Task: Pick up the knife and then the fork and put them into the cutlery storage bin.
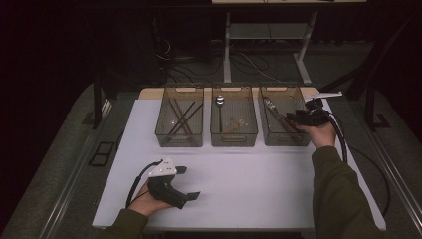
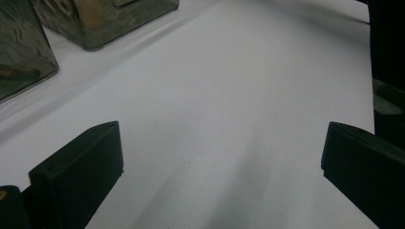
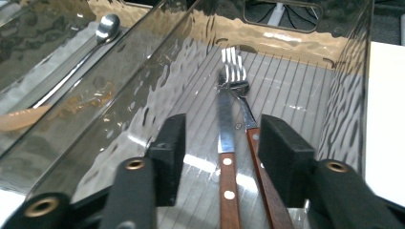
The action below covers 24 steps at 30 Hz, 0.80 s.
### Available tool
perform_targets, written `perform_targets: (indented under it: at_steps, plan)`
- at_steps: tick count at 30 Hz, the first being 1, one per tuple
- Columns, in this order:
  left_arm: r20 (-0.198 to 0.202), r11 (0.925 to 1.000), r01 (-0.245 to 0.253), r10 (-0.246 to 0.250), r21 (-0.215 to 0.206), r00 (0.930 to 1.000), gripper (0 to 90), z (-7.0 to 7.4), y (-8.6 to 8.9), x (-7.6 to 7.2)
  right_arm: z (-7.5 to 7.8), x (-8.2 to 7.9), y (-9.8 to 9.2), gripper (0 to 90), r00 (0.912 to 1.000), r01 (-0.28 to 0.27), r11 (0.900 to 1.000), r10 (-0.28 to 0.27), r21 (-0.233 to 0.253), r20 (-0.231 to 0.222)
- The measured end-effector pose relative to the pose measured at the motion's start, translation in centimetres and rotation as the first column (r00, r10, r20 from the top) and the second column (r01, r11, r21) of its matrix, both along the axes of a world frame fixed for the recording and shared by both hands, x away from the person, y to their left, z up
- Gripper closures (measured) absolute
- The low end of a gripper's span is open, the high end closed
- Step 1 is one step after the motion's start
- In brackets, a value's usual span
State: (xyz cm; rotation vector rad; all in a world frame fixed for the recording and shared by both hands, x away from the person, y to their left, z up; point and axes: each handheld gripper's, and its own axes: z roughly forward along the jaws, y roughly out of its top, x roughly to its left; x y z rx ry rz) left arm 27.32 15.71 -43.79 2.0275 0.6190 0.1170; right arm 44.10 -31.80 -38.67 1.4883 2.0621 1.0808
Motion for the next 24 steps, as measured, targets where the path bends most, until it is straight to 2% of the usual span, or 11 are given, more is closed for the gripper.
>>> perform_targets:
  at_steps: [5, 7, 10, 12, 15, 17, 24]
  plan:
    - [-0.001, 1.0000, -0.001, 0.001, 0.000, 1.0000, 0.0, 0.0, 0.0, 0.1, 0.3, -0.4, -0.1, 39.1, 0.9999, -0.015, 1.000, 0.015, 0.026, 0.000]
    - [-0.003, 1.0000, -0.004, 0.004, -0.001, 1.0000, 0.0, 0.0, 0.0, 0.1, 0.5, -0.6, -0.1, 35.3, 0.9995, -0.032, 0.998, 0.031, 0.054, 0.008]
    - [-0.005, 0.9999, -0.011, 0.011, -0.007, 0.9999, 0.0, 0.0, 0.0, 0.1, 0.8, -1.2, 0.1, 29.1, 0.9989, -0.035, 0.998, 0.033, 0.059, 0.032]
    - [-0.002, 0.9999, -0.010, 0.010, -0.006, 0.9999, 0.0, 0.0, 0.0, 0.1, 0.9, -1.4, 0.2, 25.3, 0.9985, -0.040, 0.998, 0.038, 0.053, 0.040]
    - [0.000, 1.0000, -0.008, 0.008, -0.004, 1.0000, 0.0, 0.0, 0.0, 0.2, 1.1, -2.0, 0.7, 19.6, 0.9983, -0.043, 0.999, 0.042, 0.018, 0.041]
    - [0.001, 1.0000, -0.007, 0.007, 0.000, 1.0000, 0.0, 0.0, 0.0, 0.1, 1.1, -2.5, 0.8, 19.3, 0.9975, -0.050, 0.999, 0.049, 0.006, 0.051]
    - [-0.004, 0.9999, -0.013, 0.013, -0.005, 0.9999, 0.0, 0.0, 0.0, 0.2, 1.1, -4.3, 0.6, 17.0, 0.9927, -0.085, 0.996, 0.081, 0.035, 0.089]
